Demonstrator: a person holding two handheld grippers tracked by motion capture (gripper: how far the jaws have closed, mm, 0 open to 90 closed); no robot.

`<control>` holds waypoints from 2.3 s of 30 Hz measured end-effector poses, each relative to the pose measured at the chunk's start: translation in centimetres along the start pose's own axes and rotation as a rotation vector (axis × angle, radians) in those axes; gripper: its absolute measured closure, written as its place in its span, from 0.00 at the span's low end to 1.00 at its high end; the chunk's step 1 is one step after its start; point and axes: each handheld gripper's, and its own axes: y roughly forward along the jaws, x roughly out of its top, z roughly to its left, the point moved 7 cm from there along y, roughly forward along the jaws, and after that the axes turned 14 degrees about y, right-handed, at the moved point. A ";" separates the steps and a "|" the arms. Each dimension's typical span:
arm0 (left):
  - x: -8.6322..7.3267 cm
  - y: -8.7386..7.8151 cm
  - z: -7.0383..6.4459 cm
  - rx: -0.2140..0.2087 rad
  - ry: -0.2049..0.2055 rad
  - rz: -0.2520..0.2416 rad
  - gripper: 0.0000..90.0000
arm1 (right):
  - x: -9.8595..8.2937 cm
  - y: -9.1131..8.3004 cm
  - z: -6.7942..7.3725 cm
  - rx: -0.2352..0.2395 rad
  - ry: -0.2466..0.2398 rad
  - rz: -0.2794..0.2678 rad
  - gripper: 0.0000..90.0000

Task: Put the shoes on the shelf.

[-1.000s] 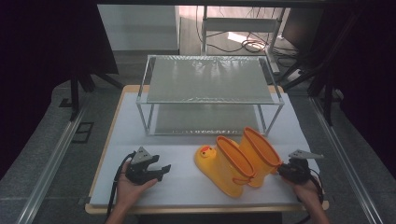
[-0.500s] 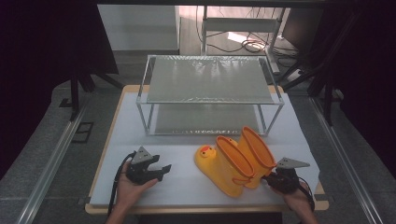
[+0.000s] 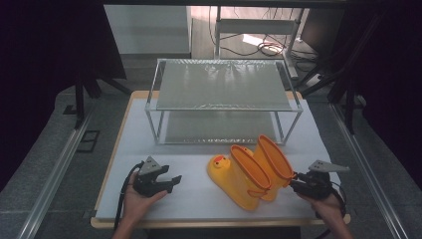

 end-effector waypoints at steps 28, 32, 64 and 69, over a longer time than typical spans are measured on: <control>0.0 -0.1 0.1 -0.004 -0.007 -0.003 0.40 | 10.7 -6.0 8.2 0.110 -0.078 0.100 0.46; -0.1 -0.1 0.2 -0.007 -0.007 -0.002 0.40 | 11.8 -5.7 10.1 0.103 -0.092 0.166 0.46; -0.2 -0.3 0.5 -0.003 -0.012 -0.005 0.40 | 10.7 -0.2 13.2 0.033 0.023 0.463 0.34; -0.2 -0.2 0.4 -0.002 -0.008 -0.001 0.40 | 9.9 0.7 13.4 -0.009 0.018 0.501 0.33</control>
